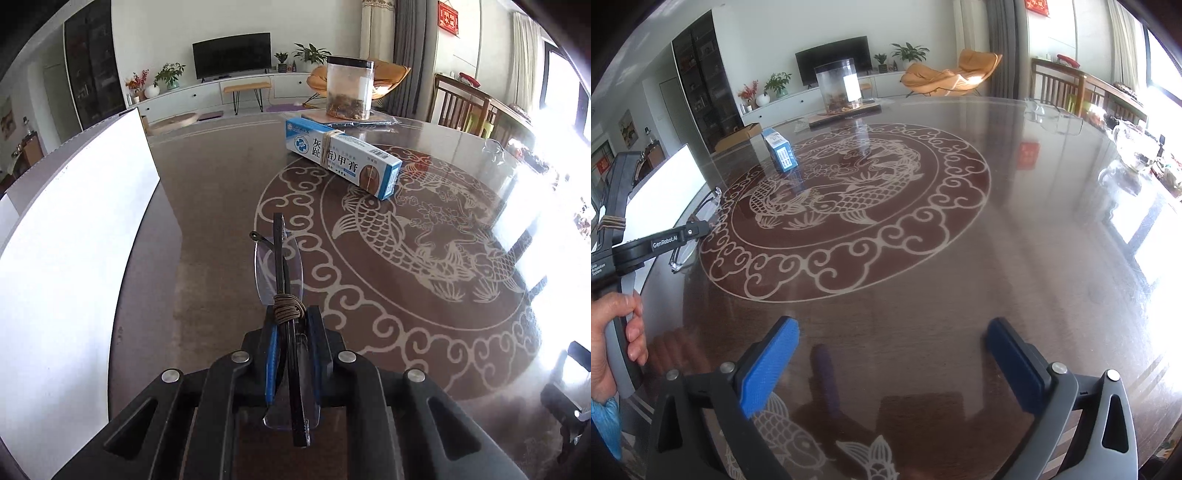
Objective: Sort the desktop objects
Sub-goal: 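Grasp the blue-and-white nail cream box with the right gripper while the left gripper holds the glasses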
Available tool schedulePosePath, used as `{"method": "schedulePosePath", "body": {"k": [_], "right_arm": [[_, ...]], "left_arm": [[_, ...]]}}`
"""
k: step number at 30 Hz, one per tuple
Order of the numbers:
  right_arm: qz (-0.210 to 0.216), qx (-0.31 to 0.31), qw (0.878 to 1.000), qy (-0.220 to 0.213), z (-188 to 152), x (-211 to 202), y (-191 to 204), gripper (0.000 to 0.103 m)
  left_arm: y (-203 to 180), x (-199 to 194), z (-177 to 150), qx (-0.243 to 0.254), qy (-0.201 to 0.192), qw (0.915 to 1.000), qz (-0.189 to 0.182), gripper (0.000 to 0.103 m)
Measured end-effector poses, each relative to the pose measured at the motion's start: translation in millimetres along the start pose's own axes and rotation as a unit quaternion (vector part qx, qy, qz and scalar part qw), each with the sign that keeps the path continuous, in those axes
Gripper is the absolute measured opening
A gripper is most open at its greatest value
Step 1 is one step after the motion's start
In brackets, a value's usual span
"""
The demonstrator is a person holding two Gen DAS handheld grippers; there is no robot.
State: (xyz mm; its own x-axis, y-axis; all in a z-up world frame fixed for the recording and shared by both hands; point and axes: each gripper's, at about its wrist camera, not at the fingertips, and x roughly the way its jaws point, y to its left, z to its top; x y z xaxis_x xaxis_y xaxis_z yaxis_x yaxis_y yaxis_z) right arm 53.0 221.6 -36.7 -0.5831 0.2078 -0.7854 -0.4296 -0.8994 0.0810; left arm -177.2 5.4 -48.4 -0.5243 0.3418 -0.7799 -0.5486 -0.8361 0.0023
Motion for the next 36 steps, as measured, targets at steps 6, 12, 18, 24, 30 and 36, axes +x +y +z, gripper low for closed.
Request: {"method": "schedulePosePath", "body": {"k": [6, 12, 18, 24, 30, 36], "right_arm": [[0.077, -0.178, 0.98, 0.029, 51, 55, 66, 0.103], [0.103, -0.21, 0.972, 0.031, 132, 124, 106, 0.103], [0.088, -0.183, 0.979, 0.034, 195, 163, 134, 0.052], [0.105, -0.154, 0.982, 0.024, 183, 143, 120, 0.023], [0.105, -0.126, 0.986, 0.006, 95, 66, 57, 0.023], [0.047, -0.106, 0.993, -0.017, 12, -5, -3, 0.023]], "left_arm": [[1, -7, -6, -0.001, 0.0, 1.0, -0.003, 0.014], [2, -9, -8, -0.003, 0.0, 1.0, -0.005, 0.014], [3, -8, -8, -0.003, 0.0, 1.0, -0.006, 0.014], [3, -9, -9, -0.003, 0.0, 1.0, -0.007, 0.014], [-8, -17, -18, -0.007, -0.001, 0.9994, -0.033, 0.014], [-55, -34, -39, 0.017, 0.0, 0.9984, -0.054, 0.014]]}}
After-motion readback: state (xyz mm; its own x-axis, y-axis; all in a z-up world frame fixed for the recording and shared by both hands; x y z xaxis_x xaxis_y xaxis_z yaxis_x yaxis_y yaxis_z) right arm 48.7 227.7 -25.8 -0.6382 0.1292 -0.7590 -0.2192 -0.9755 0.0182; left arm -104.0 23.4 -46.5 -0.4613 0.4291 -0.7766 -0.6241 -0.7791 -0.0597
